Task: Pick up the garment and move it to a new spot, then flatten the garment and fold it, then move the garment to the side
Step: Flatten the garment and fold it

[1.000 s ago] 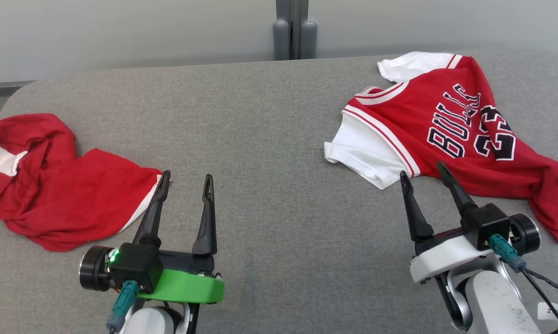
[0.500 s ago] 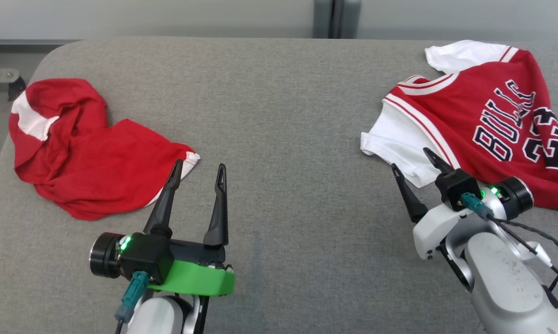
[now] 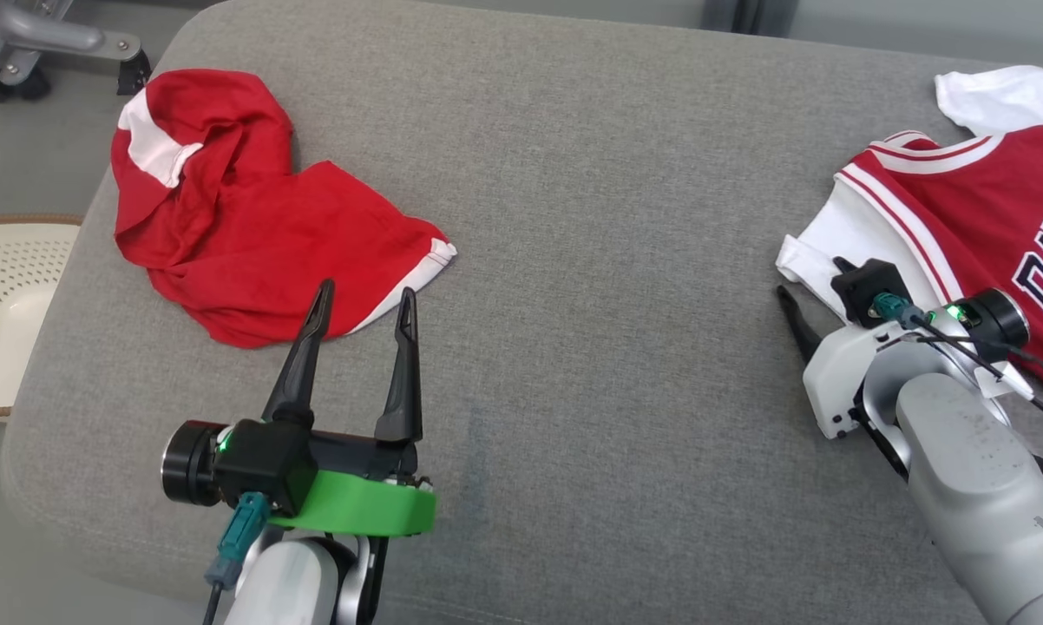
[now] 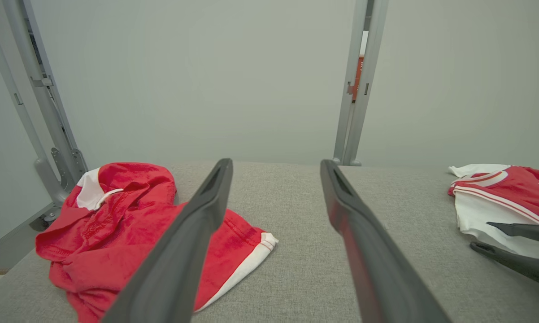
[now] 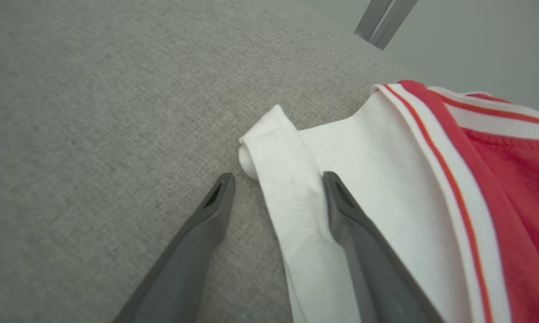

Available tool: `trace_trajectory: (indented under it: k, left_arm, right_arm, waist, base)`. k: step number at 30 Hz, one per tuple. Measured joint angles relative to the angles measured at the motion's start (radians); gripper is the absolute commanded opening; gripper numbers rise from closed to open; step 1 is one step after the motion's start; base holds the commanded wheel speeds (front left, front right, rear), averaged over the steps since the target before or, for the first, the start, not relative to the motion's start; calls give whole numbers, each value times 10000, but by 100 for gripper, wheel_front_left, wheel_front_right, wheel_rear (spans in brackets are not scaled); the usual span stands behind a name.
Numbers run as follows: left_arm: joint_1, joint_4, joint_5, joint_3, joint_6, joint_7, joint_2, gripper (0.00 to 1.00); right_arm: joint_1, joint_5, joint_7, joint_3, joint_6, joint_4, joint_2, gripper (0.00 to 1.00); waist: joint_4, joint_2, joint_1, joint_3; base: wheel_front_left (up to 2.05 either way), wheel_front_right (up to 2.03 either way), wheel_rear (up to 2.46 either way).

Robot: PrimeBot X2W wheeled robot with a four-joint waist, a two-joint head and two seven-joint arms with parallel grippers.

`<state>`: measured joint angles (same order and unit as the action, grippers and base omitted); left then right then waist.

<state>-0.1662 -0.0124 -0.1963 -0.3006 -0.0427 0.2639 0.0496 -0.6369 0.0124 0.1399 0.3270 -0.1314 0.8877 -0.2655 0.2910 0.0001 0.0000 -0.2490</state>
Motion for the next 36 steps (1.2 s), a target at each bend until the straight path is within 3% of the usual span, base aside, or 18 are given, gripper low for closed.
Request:
trace_trajectory:
  k: [2, 3, 8, 13, 18, 22, 23, 24, 30, 36]
  left_arm:
    - [-1, -6, -2, -17, 0, 0, 0, 100]
    - [-1, -6, -13, -27, -4, 0, 0, 100]
    - [19, -13, -58, -10, -59, 0, 0, 100]
    - [25, -46, -58, -35, -59, 2, -2, 100]
    - [30, -48, -54, -35, -59, 0, -2, 100]
    - [57, -48, -52, -35, -59, 0, -2, 100]
    - [64, -50, -52, -40, -58, 0, -2, 100]
    - [73, -52, -50, -36, -58, 0, -2, 100]
    - [136, -92, 4, 67, -58, 0, -2, 100]
    - [198, -17, 121, 276, -36, 0, -2, 100]
  right_arm:
    - [-258, 146, 81, 17, 0, 384, -2, 25]
    - [-331, 150, 219, 19, 0, 489, -10, 0]
    - [-582, 464, 836, 341, 0, 802, 359, 0]
    - [-926, 1060, 1164, 1344, 0, 251, 803, 0]
    - [-969, 2230, 1218, 3323, 4, -811, 1101, 0]
    - [-981, 3476, 1227, 4838, 4, -1363, 886, 0]
    - [-989, 3680, 1227, 5066, 4, -1417, 800, 46]
    - [-1037, 3866, 1227, 5281, 4, -1457, 681, 100]
    - [-1168, 4518, 1227, 5877, 4, -1400, 359, 100]
    - [-1043, 4412, 1227, 5135, 4, -2171, -109, 100]
  waist:
    - [125, 0, 0, -66]
    - [167, 0, 0, -82]
    - [228, 0, 0, -20]
    - [138, 0, 0, 137]
    - [51, 0, 0, 269]
    - [-15, -1, 0, 321]
    - [-29, 0, 0, 328]
    - [-49, -1, 0, 336]
    - [-247, -1, 0, 437]
    - [-692, 0, 0, 600]
  base:
    - [0, 0, 0]
    - [0, 0, 0]
    - [0, 0, 0]
    - [0, 0, 0]
    - [0, 0, 0]
    - [0, 0, 0]
    - [0, 0, 0]
    - [0, 0, 0]
    - [0, 0, 0]
    - [0, 0, 0]
